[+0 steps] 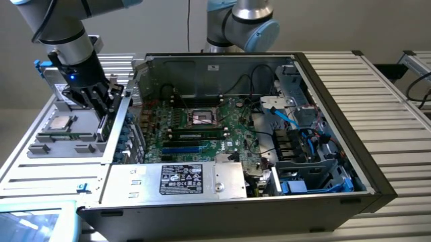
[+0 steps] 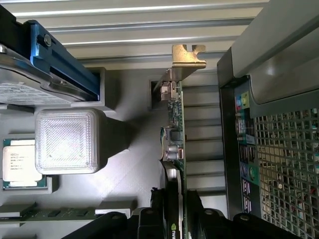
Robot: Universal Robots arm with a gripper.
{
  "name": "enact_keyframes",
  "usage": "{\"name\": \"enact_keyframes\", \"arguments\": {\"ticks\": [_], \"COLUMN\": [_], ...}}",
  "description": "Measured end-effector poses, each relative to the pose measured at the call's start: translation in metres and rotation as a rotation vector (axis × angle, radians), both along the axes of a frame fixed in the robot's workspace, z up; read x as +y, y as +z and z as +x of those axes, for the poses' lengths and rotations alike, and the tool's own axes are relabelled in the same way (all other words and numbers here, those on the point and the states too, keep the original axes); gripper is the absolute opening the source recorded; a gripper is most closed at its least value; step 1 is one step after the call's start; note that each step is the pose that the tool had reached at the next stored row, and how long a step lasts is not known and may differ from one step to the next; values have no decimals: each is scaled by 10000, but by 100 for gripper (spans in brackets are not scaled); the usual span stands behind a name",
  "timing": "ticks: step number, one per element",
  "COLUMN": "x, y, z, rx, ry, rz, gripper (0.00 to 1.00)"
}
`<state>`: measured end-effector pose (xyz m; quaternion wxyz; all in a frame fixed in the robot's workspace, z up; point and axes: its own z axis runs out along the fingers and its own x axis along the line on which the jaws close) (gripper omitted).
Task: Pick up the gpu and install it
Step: 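Pick up the gpu and move the gpu toward the slot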
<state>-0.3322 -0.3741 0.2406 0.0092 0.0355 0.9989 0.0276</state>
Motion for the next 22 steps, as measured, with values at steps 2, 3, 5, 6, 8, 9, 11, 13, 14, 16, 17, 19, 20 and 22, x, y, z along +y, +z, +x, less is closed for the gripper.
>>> {"name": "enact_keyframes", "arguments": {"ticks": [2,3,5,6,8,9,11,13,14,16,17,19,20,22], "x": [0,0,0,0,7,18,44,68,71,71,71,84,95,110], "y": [0,0,0,0,-1,-1,-1,-2,-2,-2,-1,-3,-4,-7], "z": [0,0,0,0,1,1,0,-3,-4,-4,-4,-11,-18,-26], "rx": [-2,-2,-2,-2,-4,-5,-4,-5,-5,-4,-3,-4,-3,-3], "ry": [0,0,0,0,1,1,0,0,-1,1,1,-1,0,0], "rz": [0,0,0,0,-1,0,1,2,2,1,1,2,2,5], "gripper": [29,29,29,29,29,29,29,29,29,29,29,29,29,29]}}
